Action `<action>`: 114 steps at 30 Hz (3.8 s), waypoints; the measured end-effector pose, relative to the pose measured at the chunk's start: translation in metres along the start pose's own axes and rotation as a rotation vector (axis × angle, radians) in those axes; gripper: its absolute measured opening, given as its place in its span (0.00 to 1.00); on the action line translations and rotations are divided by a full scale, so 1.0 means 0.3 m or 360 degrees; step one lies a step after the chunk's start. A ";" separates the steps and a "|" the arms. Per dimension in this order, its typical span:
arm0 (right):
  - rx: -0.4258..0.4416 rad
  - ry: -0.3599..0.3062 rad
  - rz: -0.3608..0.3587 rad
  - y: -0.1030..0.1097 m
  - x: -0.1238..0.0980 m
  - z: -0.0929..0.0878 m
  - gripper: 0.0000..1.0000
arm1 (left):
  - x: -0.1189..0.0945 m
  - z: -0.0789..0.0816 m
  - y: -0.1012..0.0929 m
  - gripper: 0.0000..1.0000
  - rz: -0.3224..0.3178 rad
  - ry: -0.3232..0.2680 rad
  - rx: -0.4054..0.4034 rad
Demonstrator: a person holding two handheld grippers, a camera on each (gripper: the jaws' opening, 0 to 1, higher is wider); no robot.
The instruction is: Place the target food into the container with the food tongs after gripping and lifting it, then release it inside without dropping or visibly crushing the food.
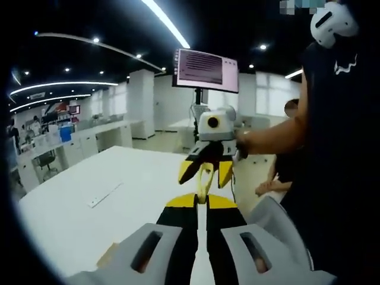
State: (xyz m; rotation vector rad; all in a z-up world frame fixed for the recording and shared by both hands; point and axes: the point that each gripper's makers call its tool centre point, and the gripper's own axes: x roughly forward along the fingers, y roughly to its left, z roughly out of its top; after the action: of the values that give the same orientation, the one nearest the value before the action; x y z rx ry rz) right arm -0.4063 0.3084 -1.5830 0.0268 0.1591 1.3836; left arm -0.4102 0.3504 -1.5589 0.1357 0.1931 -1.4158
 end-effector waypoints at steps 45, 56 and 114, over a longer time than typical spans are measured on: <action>-0.0345 0.0716 -0.0004 -0.002 0.151 -0.507 0.20 | 0.017 -0.595 0.019 0.00 0.0101 0.0566 0.0142; -0.0346 0.0895 -0.0014 -0.051 0.205 -0.736 0.20 | 0.048 -0.846 0.061 0.00 0.0162 0.0830 0.0139; 0.0253 0.0630 -0.1196 -0.235 -0.351 -0.680 1.00 | -0.343 -0.807 0.241 1.00 0.1028 0.0338 -0.0448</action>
State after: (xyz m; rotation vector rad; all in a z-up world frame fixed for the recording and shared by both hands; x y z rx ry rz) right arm -0.3824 0.1770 -1.7823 -0.1619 0.5505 0.6096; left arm -0.3662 0.5112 -1.7748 0.1024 0.4756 -0.7201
